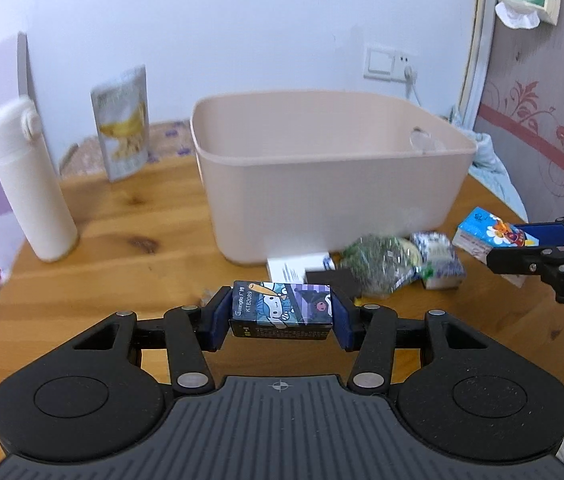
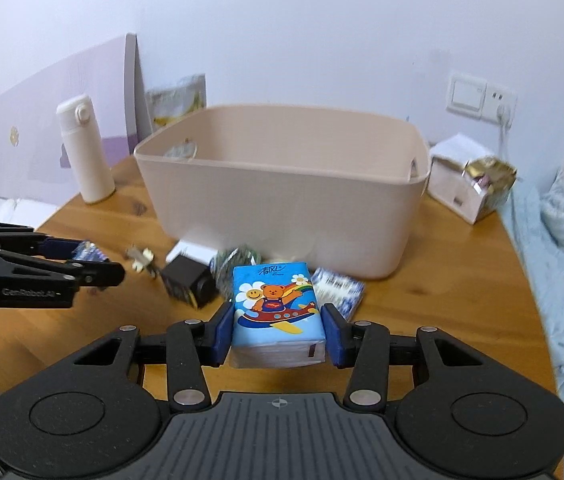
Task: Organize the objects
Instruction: 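Lift both items over the bin and open both tools to release them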
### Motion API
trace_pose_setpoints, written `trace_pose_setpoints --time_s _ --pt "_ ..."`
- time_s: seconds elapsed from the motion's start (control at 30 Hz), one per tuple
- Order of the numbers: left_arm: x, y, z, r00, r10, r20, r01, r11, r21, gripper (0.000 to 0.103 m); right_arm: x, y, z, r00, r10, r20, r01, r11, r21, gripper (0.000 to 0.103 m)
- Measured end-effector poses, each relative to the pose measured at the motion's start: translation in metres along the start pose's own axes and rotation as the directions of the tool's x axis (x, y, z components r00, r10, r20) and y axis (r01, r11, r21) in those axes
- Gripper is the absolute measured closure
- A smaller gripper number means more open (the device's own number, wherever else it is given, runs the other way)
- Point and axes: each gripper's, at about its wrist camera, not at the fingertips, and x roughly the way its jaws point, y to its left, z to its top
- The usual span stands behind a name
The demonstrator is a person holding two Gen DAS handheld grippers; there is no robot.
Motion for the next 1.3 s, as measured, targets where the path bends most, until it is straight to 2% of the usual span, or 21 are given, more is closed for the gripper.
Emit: trace_pose_setpoints --time_s 0.37,0.73,0.93,1.3 --pt "-0.002 -0.005 0.052 0.997 0.008 0.081 -0.009 1.0 0.016 0.051 -0.015 -0.021 0.035 0.994 -0.036 0.099 0.034 0.999 0.029 0.059" --pt "0.043 -0.013 0.106 0.995 0.038 0.089 -0.042 0.998 0.038 0.051 0.0 -0.049 0.072 0.986 -0.094 0.136 0.087 0.995 0.054 0.059" --pt "0.083 -0.019 0.128 0.998 0.041 0.041 -0.042 0.998 0.044 0.051 0.023 -0.059 0.093 0.985 -0.113 0.133 0.107 0.993 0.05 0.059" --pt "0.145 -0.025 0.134 0.991 0.067 -0.113 -0.058 0.995 0.075 0.051 0.063 -0.049 0.106 0.989 -0.127 0.079 0.129 0.992 -0.012 0.059"
